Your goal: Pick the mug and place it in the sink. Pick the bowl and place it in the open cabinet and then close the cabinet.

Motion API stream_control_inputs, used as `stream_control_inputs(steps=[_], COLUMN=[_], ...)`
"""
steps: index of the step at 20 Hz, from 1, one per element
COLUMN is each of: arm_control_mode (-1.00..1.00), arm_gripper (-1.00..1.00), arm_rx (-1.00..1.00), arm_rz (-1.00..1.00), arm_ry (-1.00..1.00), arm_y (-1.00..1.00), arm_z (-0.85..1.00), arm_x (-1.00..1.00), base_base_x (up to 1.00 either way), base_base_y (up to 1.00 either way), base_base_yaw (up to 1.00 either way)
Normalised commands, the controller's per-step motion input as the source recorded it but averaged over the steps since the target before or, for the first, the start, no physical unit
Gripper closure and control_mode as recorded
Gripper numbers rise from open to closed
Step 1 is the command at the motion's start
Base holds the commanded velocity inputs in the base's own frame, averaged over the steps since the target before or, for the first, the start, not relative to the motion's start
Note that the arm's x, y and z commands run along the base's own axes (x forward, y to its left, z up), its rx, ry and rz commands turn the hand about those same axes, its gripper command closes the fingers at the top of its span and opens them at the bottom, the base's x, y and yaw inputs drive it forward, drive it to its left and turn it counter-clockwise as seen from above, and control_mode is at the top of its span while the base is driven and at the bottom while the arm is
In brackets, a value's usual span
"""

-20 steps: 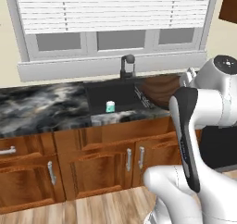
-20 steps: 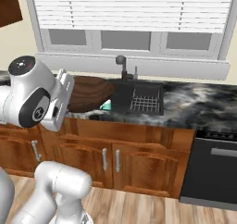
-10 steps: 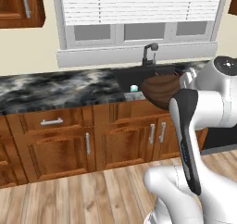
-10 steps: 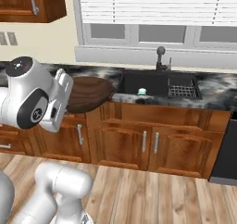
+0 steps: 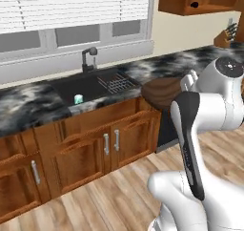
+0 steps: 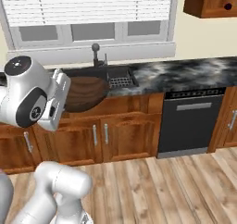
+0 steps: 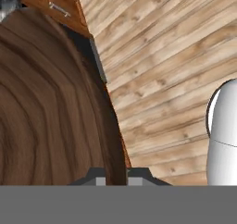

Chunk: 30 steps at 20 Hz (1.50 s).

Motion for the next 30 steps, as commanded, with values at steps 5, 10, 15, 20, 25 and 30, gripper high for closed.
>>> stream_control_inputs(steps=[5,10,15,20,25,30], arm_control_mode=[1.00,1.00,1.00,1.00,1.00,1.00], arm_gripper=[1.00,1.00,1.00,1.00,1.00,1.00], arm_rx=[0.00,0.00,0.00,0.00,0.00,0.00], arm_rz=[0.00,0.00,0.00,0.00,0.00,0.00], arm_ry=[0.00,0.00,0.00,0.00,0.00,0.00], arm_y=[0.00,0.00,0.00,0.00,0.00,0.00], arm_z=[0.00,0.00,0.00,0.00,0.00,0.00], arm_x=[0.00,0.00,0.00,0.00,0.00,0.00], base_base_x=[0.00,0.15,0.31,0.25,0.42,0.86], base_base_y=[-0.26,-0.07,-0.81,-0.96,-0.47,-0.02], base_base_yaw=[-0.84,-0.47,-0.01,0.02,0.00,0.00])
